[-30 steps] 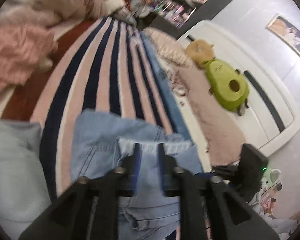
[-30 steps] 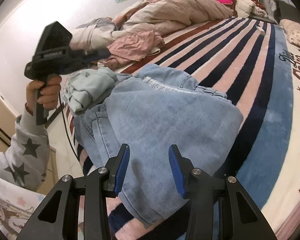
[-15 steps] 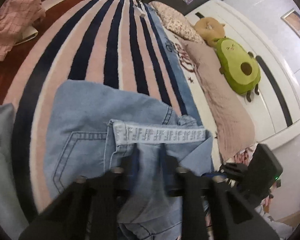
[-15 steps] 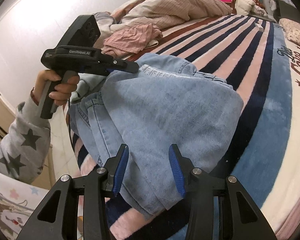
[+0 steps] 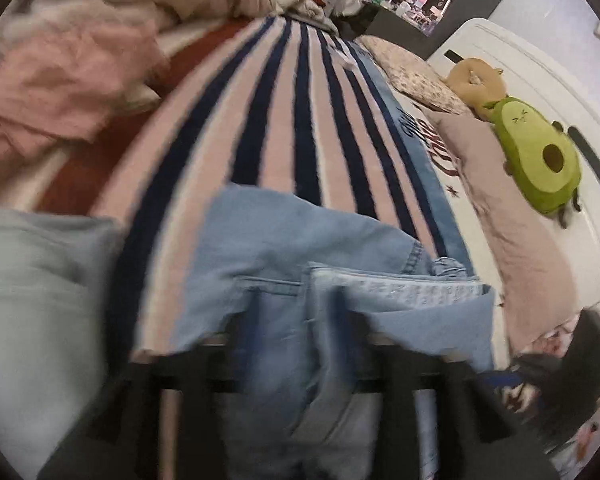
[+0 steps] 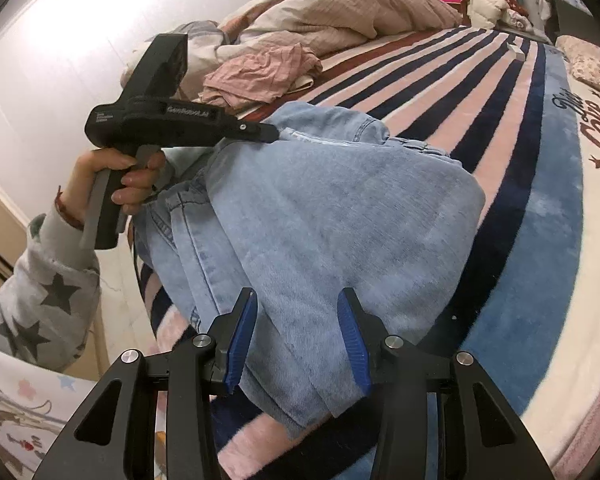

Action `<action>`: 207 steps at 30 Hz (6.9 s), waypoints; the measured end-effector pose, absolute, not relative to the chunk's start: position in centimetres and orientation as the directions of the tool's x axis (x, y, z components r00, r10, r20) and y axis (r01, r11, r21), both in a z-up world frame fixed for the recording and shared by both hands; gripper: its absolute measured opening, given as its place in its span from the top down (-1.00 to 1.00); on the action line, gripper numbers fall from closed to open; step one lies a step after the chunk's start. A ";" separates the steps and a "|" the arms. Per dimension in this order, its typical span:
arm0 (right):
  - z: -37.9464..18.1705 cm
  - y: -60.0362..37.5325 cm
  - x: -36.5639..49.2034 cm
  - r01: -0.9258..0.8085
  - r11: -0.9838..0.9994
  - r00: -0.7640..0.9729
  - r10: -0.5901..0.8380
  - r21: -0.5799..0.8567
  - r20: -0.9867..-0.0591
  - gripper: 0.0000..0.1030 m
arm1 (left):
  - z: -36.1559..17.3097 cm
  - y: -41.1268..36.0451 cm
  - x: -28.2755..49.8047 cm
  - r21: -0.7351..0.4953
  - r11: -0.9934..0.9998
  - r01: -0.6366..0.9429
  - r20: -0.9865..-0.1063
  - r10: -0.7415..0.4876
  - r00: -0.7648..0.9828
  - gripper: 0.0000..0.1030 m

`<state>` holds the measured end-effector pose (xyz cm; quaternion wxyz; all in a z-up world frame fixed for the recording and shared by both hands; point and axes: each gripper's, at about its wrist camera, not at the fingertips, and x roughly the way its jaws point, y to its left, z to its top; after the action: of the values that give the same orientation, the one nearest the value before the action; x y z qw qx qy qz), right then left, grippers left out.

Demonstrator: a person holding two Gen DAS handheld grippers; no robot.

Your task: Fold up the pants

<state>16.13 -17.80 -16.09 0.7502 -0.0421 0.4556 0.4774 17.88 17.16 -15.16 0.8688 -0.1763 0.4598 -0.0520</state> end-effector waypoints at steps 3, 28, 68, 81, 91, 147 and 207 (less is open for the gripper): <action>-14.7 -19.9 16.7 -0.724 0.564 0.170 0.704 0.397 -0.690 -0.12 | -13.6 18.4 16.0 -0.319 0.948 -0.023 -0.779 -0.248 0.576 -0.38; -20.3 -16.7 19.7 -0.554 0.575 0.085 0.758 0.602 -0.647 0.50 | -16.7 16.4 15.2 -0.268 0.962 -0.059 -0.886 -0.222 0.406 -0.68; -9.2 -17.0 19.8 -0.593 0.597 0.153 0.743 0.541 -0.652 0.49 | -4.0 16.5 15.4 -0.474 0.869 0.139 -0.669 -0.459 0.584 0.70; -5.2 8.2 19.3 -0.716 0.401 -0.053 0.785 0.571 -0.617 0.49 | -0.6 38.6 9.0 -0.317 0.916 -0.245 -0.744 -0.080 0.664 0.70; -13.6 18.3 17.7 -0.689 0.413 -0.155 0.719 0.596 -0.677 0.49 | -10.8 45.8 7.6 -0.280 0.859 -0.428 -0.850 -0.015 0.527 0.70; -4.5 -19.5 4.1 -0.595 0.803 0.754 0.555 -0.010 -0.352 -0.98 | -0.1 3.2 -0.5 0.015 0.988 -0.156 -0.260 0.155 0.953 -0.98; -3.3 -20.7 3.0 -0.541 0.840 0.793 0.495 -0.038 -0.355 -0.98 | -1.7 3.8 -0.6 -0.003 0.982 -0.191 -0.290 0.182 0.940 -0.98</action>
<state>3.01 -20.71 -3.34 0.9443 -0.0690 0.1682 0.2742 -0.58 3.80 -1.71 0.9847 -0.0156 0.1458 0.0945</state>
